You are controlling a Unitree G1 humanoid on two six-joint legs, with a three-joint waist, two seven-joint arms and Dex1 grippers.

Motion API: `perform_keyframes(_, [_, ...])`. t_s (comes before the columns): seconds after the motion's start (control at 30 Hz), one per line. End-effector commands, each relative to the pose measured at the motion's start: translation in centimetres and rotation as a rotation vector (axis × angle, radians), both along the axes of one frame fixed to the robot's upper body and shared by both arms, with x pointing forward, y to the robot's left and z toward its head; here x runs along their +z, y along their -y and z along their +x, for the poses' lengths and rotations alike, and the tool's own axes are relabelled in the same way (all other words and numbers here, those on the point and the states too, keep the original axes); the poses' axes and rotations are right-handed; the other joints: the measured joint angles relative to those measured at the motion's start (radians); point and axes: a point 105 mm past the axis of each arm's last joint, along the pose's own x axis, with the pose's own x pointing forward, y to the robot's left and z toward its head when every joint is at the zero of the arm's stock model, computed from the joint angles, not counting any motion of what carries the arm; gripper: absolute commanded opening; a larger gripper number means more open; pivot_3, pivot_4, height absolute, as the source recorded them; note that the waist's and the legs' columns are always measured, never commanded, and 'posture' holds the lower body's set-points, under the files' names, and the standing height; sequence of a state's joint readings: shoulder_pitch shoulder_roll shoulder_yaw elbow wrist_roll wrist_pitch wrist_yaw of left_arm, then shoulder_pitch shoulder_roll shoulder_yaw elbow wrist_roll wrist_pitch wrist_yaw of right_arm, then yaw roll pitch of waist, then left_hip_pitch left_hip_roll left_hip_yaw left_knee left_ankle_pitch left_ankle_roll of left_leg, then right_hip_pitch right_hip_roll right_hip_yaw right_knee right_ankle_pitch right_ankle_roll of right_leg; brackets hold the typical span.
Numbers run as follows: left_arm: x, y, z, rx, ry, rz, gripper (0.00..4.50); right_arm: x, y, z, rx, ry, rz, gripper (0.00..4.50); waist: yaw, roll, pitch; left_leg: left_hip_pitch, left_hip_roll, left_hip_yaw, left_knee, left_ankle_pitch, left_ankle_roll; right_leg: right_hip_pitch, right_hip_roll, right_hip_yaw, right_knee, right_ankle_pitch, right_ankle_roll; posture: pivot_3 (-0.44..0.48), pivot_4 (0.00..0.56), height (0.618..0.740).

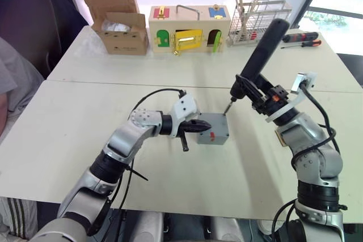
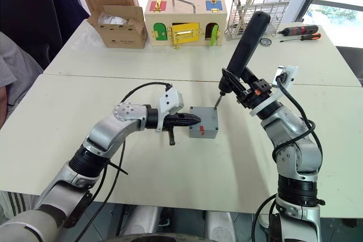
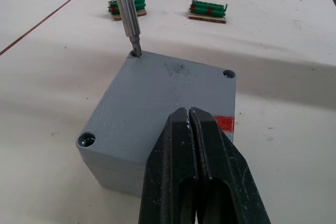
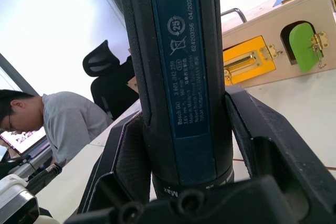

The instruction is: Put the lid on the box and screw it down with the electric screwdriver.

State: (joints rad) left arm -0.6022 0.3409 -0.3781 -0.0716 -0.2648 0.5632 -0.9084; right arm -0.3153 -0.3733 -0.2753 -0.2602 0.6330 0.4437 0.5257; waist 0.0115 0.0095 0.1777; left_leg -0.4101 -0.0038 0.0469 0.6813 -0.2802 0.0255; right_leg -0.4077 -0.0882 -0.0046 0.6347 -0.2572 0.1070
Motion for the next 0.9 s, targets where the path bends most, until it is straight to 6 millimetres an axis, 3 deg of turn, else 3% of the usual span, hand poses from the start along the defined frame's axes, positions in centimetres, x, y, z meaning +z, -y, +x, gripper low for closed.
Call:
perform_keyframes(0.03, [-0.4, 0.2, -0.4, -0.015, -0.003, 0.015, 0.0, 0.2, 0.5, 0.0, -0.022, 0.005, -0.017, 1.96, 0.0, 0.0, 0.0, 0.0, 0.0, 0.0, 0.0, 0.0, 0.0, 0.0, 0.0, 0.0, 0.0, 0.0, 0.0, 0.0, 0.15, 0.731])
perform_keyframes(0.57, [-0.7, 0.4, -0.5, -0.018, -0.004, 0.017, 0.0, 0.0, 1.3, -0.2, -0.021, -0.035, 0.032, 1.96, 0.0, 0.0, 0.0, 0.0, 0.0, 0.0, 0.0, 0.0, 0.0, 0.0, 0.0, 0.0, 0.0, 0.0, 0.0, 0.0, 0.15, 0.731])
perform_keyframes(0.83, [-0.8, 0.4, -0.5, -0.016, -0.005, 0.017, 0.0, 0.5, 1.4, -0.1, -0.023, -0.024, 0.055, 1.96, 0.0, 0.0, 0.0, 0.0, 0.0, 0.0, 0.0, 0.0, 0.0, 0.0, 0.0, 0.0, 0.0, 0.0, 0.0, 0.0, 0.15, 0.731])
perform_keyframes(0.9, [-0.8, 0.4, -0.5, -0.015, -0.004, 0.017, 0.0, 1.4, 1.5, -0.2, -0.016, 0.004, 0.096, 1.96, 0.0, 0.0, 0.0, 0.0, 0.0, 0.0, 0.0, 0.0, 0.0, 0.0, 0.0, 0.0, 0.0, 0.0, 0.0, 0.0, 0.15, 0.731])
